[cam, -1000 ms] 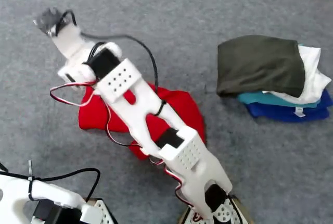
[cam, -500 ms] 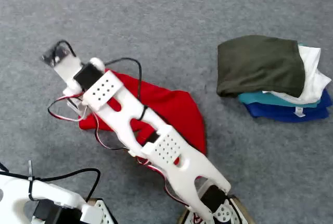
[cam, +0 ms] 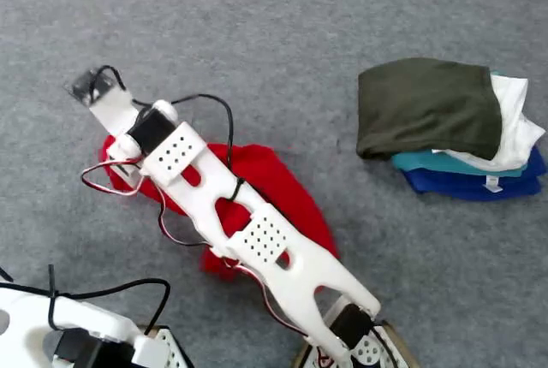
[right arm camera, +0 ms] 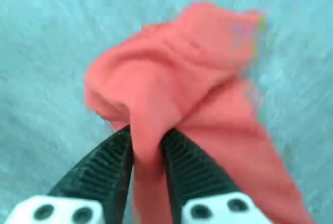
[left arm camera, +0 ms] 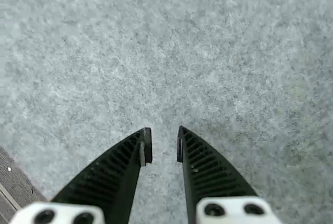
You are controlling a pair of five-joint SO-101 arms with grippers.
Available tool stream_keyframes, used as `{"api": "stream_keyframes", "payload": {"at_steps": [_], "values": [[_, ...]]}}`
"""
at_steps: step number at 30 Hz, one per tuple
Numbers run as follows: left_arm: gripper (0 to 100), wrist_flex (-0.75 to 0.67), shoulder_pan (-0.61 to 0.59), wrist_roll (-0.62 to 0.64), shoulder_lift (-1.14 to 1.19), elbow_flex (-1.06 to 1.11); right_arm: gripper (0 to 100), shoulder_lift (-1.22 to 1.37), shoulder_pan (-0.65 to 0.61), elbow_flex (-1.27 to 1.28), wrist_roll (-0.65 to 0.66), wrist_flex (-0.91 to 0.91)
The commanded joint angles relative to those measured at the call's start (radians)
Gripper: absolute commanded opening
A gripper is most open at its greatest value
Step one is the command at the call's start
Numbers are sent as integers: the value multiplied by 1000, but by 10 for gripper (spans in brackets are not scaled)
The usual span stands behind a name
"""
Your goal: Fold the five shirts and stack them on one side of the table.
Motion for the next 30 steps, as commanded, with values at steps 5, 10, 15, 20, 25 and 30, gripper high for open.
{"api": "stream_keyframes", "payload": {"at_steps": [5,10,15,20,25,30], "values": [[95,-14,-9,-11,-16,-5,3,-355,-10,-58,-18,-129],[95,-14,-6,-11,-16,-5,3,-526,-93,-53,-21,-276],[95,-14,-9,-11,-16,-6,3,-593,-108,-53,-132,-416],[94,-14,-11,-11,-18,-5,2,-515,56,1,-218,-295],[94,-14,-12,-11,-18,-8,2,-314,274,116,-213,-130],[95,-12,-3,-11,-18,-11,2,-62,412,88,58,29]]}}
